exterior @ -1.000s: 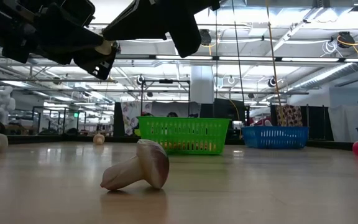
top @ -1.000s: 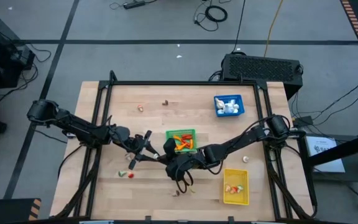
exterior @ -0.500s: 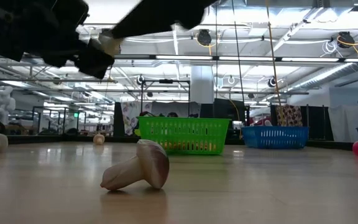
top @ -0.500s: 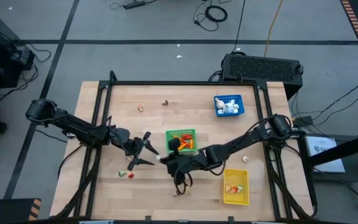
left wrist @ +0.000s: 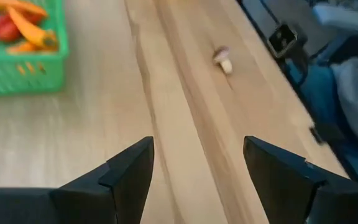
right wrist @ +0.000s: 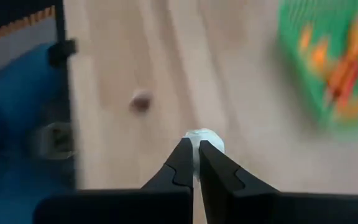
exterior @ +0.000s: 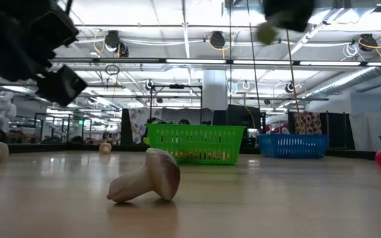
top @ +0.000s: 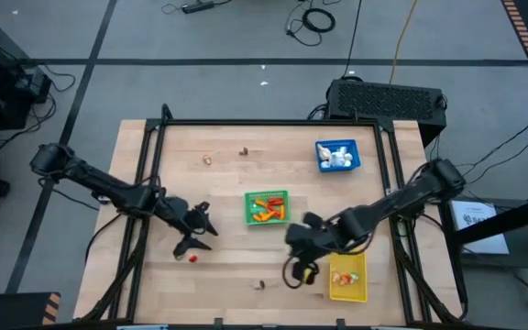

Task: Sort produce into baskets
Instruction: Put the green mushroom into the yellow bin

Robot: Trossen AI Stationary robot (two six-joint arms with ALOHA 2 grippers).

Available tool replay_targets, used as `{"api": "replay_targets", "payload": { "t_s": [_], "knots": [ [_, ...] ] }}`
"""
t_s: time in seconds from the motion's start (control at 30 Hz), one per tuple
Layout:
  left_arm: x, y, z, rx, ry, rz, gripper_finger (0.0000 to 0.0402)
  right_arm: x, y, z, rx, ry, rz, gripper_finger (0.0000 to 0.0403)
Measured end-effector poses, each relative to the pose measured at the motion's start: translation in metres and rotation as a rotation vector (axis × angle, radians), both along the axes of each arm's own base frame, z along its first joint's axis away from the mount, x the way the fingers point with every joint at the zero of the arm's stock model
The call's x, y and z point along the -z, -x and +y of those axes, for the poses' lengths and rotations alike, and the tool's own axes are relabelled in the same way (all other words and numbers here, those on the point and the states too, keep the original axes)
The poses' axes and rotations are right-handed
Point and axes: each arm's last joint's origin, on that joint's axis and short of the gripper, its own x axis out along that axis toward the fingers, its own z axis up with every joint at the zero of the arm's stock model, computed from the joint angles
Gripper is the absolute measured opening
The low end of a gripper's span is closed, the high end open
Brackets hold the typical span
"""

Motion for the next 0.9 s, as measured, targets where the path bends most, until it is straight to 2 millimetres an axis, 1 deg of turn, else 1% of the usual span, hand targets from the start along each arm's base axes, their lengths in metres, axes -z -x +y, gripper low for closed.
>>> {"api": "replay_targets", "payload": {
  "t_s": [0.1, 0.2, 0.3, 0.4, 0.53, 0.67, 0.8, 0.9],
  "knots": [
    [0.004, 0.004, -0.007, -0.018, -0.022, 0.039, 0.0255, -0.003, 0.022, 0.009, 0.086, -0.127, 0.162, 0.0002],
    [0.007, 0.008, -0.011, -0.04, -0.037, 0.081, 0.0255, 0.0, 0.04, 0.02, 0.169, -0.167, 0.288, 0.0002],
    [0.008, 0.01, -0.014, -0.042, -0.05, 0.089, 0.0255, 0.006, 0.054, 0.031, 0.237, -0.152, 0.389, 0.0002],
    [0.008, 0.011, -0.016, -0.036, -0.049, 0.087, 0.0255, 0.015, 0.068, 0.039, 0.298, -0.089, 0.489, 0.0003],
    [0.008, 0.011, -0.016, -0.054, -0.036, 0.095, 0.0255, 0.021, 0.082, 0.045, 0.372, -0.025, 0.576, 0.0015],
    [0.009, 0.011, -0.016, -0.069, -0.032, 0.109, 0.0255, 0.021, 0.085, 0.043, 0.42, -0.005, 0.602, 0.0037],
    [0.008, 0.011, -0.015, -0.09, -0.052, 0.118, 0.0255, 0.021, 0.085, 0.042, 0.418, -0.001, 0.61, 0.0066],
    [0.0, 0.009, -0.015, -0.11, -0.096, 0.174, 0.0255, 0.021, 0.084, 0.038, 0.399, 0.011, 0.626, 0.0088]
  ]
}}
